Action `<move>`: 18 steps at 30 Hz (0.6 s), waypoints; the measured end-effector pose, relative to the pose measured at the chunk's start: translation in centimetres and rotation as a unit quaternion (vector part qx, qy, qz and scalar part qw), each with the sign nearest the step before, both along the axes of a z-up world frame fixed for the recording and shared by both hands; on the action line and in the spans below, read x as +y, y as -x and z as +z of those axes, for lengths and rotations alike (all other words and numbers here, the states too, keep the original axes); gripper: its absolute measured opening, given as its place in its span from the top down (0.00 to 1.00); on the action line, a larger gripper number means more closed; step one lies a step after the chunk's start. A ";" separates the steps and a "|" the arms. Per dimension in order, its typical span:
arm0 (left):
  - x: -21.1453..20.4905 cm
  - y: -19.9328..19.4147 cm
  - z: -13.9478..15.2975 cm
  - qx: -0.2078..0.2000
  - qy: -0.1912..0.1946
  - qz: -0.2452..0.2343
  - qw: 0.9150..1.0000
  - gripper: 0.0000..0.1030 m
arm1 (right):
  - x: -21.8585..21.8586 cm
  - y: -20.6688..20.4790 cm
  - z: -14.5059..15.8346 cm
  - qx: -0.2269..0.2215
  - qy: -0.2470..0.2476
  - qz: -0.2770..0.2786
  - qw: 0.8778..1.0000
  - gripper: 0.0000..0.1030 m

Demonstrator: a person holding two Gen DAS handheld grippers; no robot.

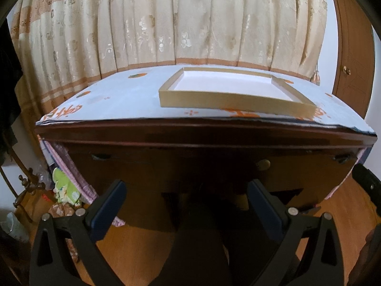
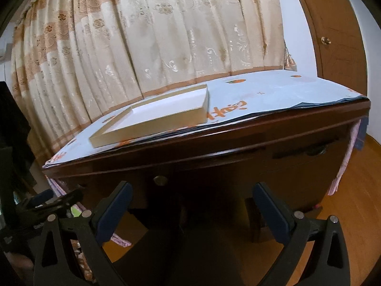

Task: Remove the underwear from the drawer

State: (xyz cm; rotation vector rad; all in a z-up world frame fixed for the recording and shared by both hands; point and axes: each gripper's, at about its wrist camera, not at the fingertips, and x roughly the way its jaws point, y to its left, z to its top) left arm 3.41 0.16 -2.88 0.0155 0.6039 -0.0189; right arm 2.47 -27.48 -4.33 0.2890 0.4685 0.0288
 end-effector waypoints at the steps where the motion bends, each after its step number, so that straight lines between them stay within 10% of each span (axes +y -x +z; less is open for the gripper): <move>1: 0.1 -0.6 -0.1 -0.001 0.003 0.001 1.000 0.00 | -0.5 -0.6 -0.2 -0.009 -0.001 0.003 1.000 0.01; 18: 0.9 -6.8 -3.3 -0.034 -0.015 0.028 0.999 0.00 | -6.7 -10.3 -5.8 0.003 0.016 0.020 1.000 0.01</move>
